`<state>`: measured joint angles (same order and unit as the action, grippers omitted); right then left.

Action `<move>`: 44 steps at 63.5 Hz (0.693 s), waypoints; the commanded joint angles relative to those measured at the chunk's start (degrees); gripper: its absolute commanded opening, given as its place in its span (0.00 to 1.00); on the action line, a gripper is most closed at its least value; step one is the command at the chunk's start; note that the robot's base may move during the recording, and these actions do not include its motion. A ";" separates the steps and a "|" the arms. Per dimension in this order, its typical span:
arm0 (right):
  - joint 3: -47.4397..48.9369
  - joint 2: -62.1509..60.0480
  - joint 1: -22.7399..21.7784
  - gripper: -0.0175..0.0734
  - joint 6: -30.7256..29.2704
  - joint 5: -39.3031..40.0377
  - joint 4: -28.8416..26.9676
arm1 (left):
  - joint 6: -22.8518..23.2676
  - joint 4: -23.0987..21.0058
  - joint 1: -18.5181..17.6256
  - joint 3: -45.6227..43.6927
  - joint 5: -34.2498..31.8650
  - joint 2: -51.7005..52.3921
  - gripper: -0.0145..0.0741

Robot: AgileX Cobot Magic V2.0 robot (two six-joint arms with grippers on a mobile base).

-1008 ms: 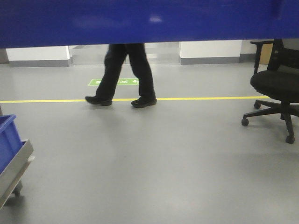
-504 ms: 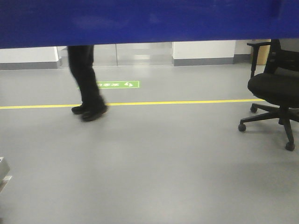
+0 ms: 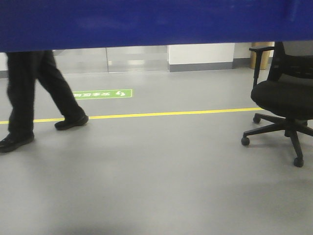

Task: Move blue bin to conveyor side
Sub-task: 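Hold the bin with both grippers while driving across the floor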

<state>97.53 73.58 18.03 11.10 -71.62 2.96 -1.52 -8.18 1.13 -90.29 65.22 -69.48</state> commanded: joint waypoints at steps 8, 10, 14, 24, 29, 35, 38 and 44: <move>0.67 -1.22 -0.05 0.12 -0.57 8.79 1.43 | -0.93 -1.15 -0.25 -0.98 -5.11 1.45 0.14; 0.67 -1.22 -0.05 0.12 -0.57 9.44 1.43 | -0.93 -1.15 -0.25 -0.98 -5.11 1.45 0.14; 0.67 -1.22 -0.05 0.12 -0.57 10.61 1.43 | -0.93 -1.15 -0.25 -0.98 -5.11 1.45 0.14; 0.67 -1.22 -0.05 0.12 -0.57 11.78 1.43 | -0.93 -1.15 -0.25 -0.98 -5.24 1.45 0.14; 0.67 -1.22 -0.05 0.12 -0.57 13.24 1.43 | -0.93 -1.15 -0.25 -0.98 -5.55 1.45 0.14; 0.67 -1.22 -0.05 0.12 -0.57 14.63 1.43 | -0.93 -1.15 -0.25 -0.98 -6.59 1.45 0.14; 0.67 -1.22 -0.05 0.12 -0.57 15.14 1.43 | -0.93 -1.15 -0.25 -0.98 -6.72 1.45 0.14; 0.67 -1.22 -0.05 0.12 -0.57 16.01 1.43 | -0.93 -1.15 -0.25 -0.98 -6.72 1.45 0.14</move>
<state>97.43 73.58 18.03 11.10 -63.44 3.31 -1.41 -7.40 1.13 -90.26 63.64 -69.48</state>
